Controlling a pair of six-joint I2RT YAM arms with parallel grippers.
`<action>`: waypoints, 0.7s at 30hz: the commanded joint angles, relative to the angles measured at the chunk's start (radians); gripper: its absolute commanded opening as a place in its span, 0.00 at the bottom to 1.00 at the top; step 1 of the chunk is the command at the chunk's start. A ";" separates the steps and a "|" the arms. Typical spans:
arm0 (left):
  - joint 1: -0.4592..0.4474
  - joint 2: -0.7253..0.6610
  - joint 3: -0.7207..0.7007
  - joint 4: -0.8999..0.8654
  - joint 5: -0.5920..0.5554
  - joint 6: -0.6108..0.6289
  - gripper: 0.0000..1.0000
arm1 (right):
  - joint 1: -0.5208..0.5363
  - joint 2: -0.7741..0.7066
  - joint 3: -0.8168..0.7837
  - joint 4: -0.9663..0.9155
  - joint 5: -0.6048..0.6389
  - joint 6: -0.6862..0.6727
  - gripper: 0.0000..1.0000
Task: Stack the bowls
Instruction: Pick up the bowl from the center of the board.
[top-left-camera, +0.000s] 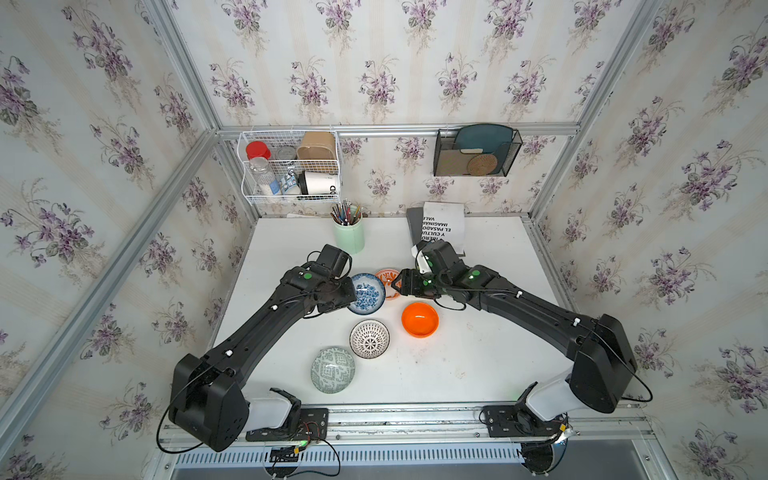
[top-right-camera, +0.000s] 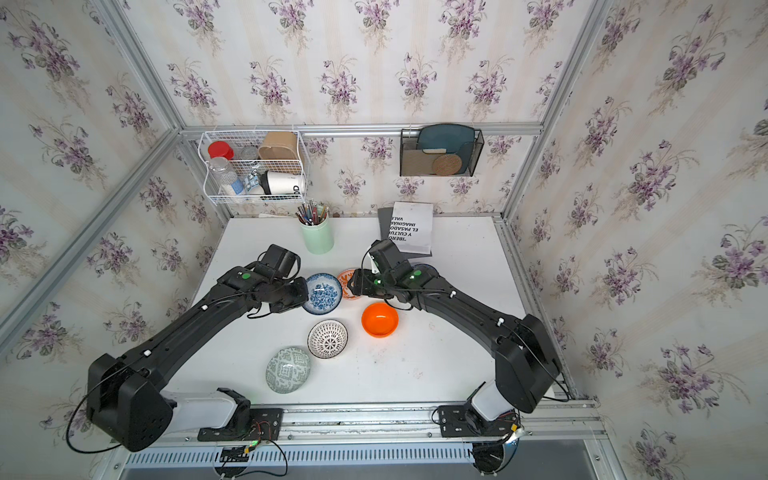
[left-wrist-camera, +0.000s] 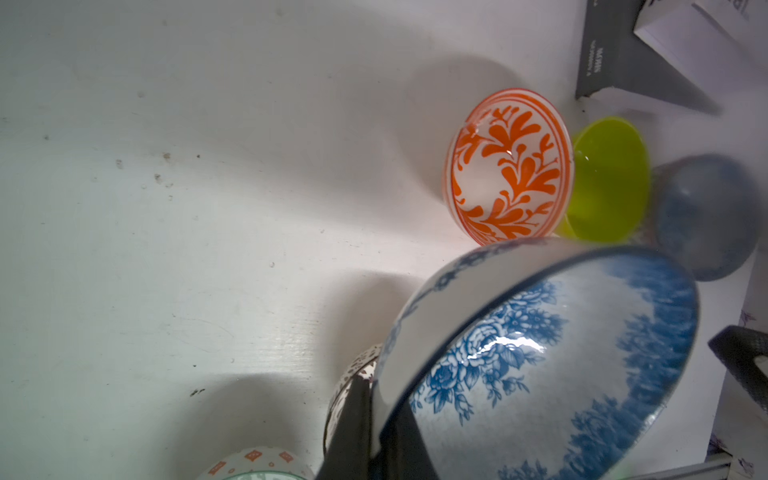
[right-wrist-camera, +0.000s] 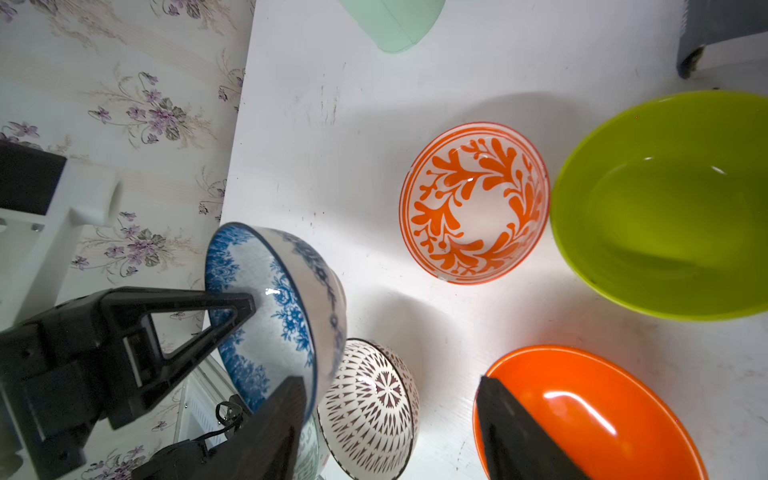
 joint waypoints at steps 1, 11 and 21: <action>-0.042 0.032 0.041 0.005 0.012 -0.028 0.00 | 0.024 0.017 0.046 -0.126 0.095 -0.022 0.71; -0.157 0.157 0.182 -0.059 -0.048 -0.072 0.00 | 0.067 0.010 0.041 -0.191 0.207 -0.007 0.57; -0.206 0.227 0.277 -0.108 -0.087 -0.098 0.00 | 0.072 -0.020 0.005 -0.198 0.249 0.009 0.31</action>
